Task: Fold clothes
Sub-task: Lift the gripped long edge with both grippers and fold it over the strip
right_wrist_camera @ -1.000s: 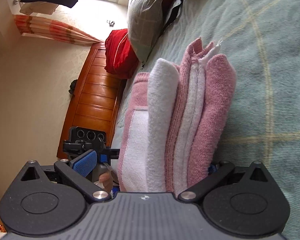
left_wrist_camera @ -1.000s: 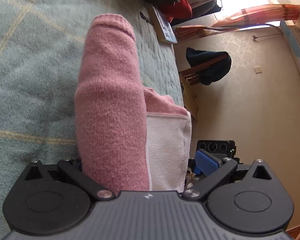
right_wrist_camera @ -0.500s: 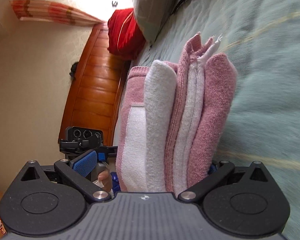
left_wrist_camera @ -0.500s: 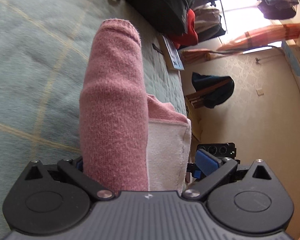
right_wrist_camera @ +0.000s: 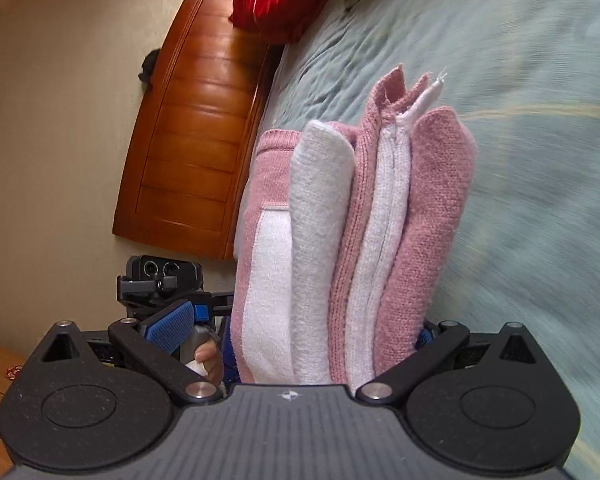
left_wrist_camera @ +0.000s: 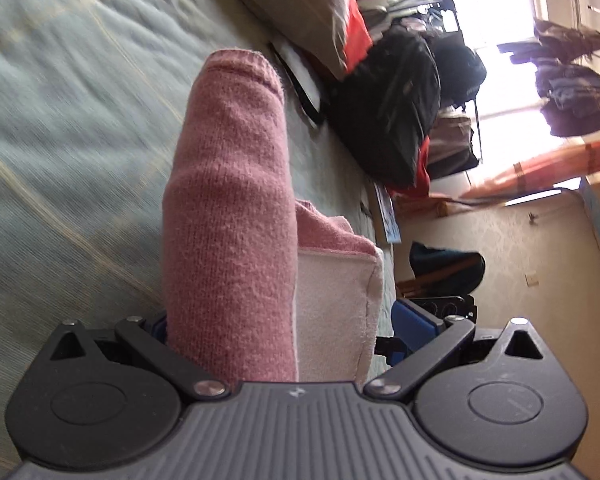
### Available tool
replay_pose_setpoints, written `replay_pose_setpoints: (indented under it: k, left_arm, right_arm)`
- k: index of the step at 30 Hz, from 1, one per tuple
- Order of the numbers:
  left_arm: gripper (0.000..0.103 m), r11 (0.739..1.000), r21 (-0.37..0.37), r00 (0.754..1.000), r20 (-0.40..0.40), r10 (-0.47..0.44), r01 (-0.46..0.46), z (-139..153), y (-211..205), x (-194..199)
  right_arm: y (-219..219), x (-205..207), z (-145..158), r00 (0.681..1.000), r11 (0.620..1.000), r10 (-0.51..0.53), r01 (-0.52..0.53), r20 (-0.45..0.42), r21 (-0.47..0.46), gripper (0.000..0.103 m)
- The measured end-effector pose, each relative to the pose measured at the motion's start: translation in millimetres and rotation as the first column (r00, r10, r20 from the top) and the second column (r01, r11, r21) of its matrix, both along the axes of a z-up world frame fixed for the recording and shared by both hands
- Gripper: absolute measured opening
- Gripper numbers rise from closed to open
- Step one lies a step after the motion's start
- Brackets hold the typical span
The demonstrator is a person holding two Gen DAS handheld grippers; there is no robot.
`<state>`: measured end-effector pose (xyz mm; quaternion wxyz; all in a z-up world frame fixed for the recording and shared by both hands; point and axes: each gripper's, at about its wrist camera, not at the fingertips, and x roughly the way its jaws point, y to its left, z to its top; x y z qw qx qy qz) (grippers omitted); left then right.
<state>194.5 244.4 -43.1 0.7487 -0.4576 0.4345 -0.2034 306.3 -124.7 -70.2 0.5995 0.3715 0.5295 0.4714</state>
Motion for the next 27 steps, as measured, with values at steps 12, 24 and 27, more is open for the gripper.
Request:
replay_pose_setpoints:
  k: [12, 24, 27]
  left_arm:
    - [0.101, 0.977, 0.109, 0.983, 0.044, 0.178, -0.182, 22, 126, 25]
    - [0.101, 0.932, 0.208, 0.955, 0.086, 0.285, -0.297, 31, 217, 56]
    - [0.101, 0.928, 0.216, 0.953, 0.071, 0.294, -0.302, 23, 230, 67]
  right_arm:
    - [162, 59, 0, 0.992, 0.992, 0.123, -0.123, 0.009, 0.024, 0.103]
    - [284, 78, 4, 0.988, 0.987, 0.152, -0.154, 0.034, 0.053, 0.103]
    - [304, 75, -2, 0.987, 0.987, 0.155, -0.157, 0.045, 0.042, 0.103]
